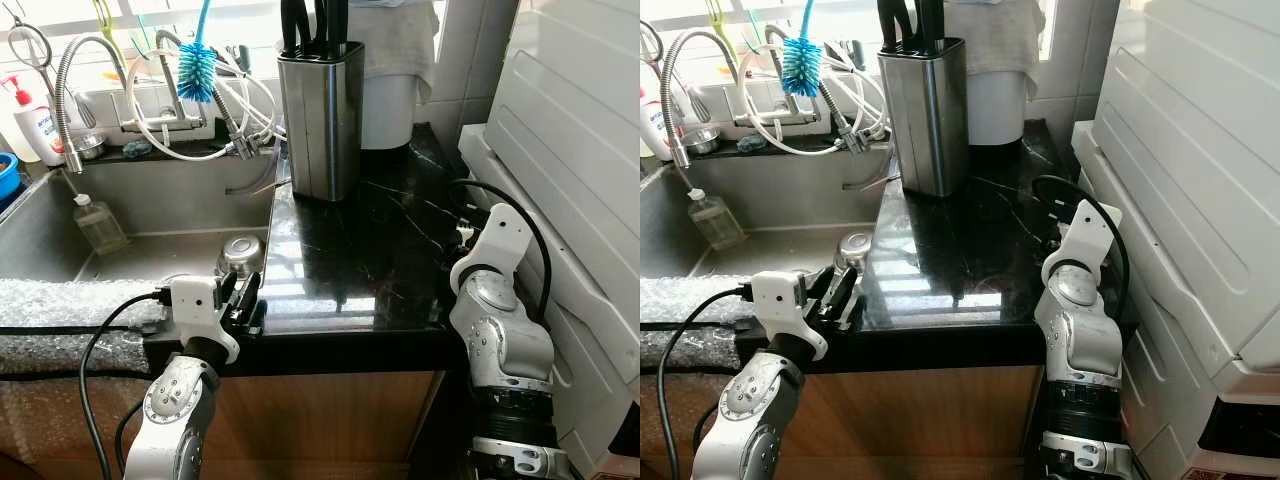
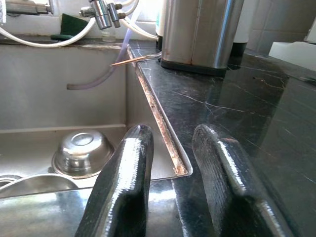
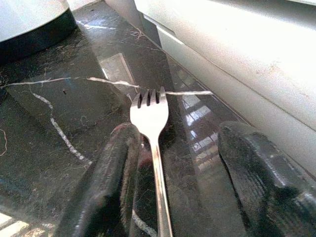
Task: Kitchen organization
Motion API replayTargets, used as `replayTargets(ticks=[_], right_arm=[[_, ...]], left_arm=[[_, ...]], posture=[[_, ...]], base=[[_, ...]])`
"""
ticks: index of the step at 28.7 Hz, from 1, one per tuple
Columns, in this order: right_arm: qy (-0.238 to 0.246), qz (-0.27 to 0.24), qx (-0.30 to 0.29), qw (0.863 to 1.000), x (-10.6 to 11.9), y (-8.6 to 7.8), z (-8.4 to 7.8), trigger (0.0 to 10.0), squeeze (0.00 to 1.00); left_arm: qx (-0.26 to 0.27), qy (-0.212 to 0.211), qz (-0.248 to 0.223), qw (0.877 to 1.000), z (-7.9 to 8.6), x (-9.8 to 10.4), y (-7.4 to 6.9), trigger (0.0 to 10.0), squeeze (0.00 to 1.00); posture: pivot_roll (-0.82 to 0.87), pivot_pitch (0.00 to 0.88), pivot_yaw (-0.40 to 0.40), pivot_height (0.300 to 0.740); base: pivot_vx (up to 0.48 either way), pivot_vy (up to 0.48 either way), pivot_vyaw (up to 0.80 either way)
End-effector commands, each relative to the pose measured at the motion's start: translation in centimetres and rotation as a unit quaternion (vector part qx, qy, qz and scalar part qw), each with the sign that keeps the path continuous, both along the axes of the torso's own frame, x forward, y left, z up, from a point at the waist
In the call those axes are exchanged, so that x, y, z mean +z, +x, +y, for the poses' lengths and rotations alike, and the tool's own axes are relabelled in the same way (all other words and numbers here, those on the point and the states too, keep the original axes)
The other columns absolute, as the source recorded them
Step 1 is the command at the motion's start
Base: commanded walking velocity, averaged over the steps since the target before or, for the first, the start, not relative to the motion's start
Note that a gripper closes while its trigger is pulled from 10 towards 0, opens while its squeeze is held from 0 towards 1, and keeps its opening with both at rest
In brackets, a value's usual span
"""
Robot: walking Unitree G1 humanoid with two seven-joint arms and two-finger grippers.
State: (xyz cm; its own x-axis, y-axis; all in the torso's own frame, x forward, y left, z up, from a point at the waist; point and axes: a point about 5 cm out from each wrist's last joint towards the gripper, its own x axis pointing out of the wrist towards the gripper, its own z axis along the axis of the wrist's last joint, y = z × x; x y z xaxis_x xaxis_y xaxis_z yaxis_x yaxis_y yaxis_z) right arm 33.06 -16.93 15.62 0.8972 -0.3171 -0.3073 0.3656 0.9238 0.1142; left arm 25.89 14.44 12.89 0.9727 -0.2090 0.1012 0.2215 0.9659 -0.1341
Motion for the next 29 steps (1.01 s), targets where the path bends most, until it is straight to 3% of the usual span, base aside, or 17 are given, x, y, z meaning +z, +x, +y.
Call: replayTargets(ticks=[1,11,25,29], right_arm=[[0.022,0.025,0.021,0.999,-0.9,0.1,0.9,0.0,0.0],[0.015,0.017,0.029,0.999,-0.6,0.2,1.0,0.0,0.0],[0.006,-0.057,0.107,0.993,1.4,0.7,3.0,0.0,0.0],[0.01,-0.057,0.108,0.992,1.3,0.7,3.1,0.0,0.0]], left_arm=[[-0.004,0.002,0.024,1.0,0.1,-0.7,-0.2,10.0,0.0],[-0.01,0.001,0.026,1.0,0.0,-0.8,-0.2,10.0,0.0],[-0.019,0.002,0.03,0.999,-0.3,-1.0,-0.2,10.0,0.0],[-0.021,0.003,0.03,0.999,-0.3,-0.9,-0.2,10.0,0.0]], posture=[[-0.04,0.0,0.085,0.74],[-0.04,0.0,0.085,0.74],[-0.04,0.0,0.087,0.74],[-0.04,0.0,0.088,0.74]], base=[[0.0,0.0,0.0],[0.0,0.0,0.0],[0.0,0.0,0.0],[0.0,0.0,0.0]])
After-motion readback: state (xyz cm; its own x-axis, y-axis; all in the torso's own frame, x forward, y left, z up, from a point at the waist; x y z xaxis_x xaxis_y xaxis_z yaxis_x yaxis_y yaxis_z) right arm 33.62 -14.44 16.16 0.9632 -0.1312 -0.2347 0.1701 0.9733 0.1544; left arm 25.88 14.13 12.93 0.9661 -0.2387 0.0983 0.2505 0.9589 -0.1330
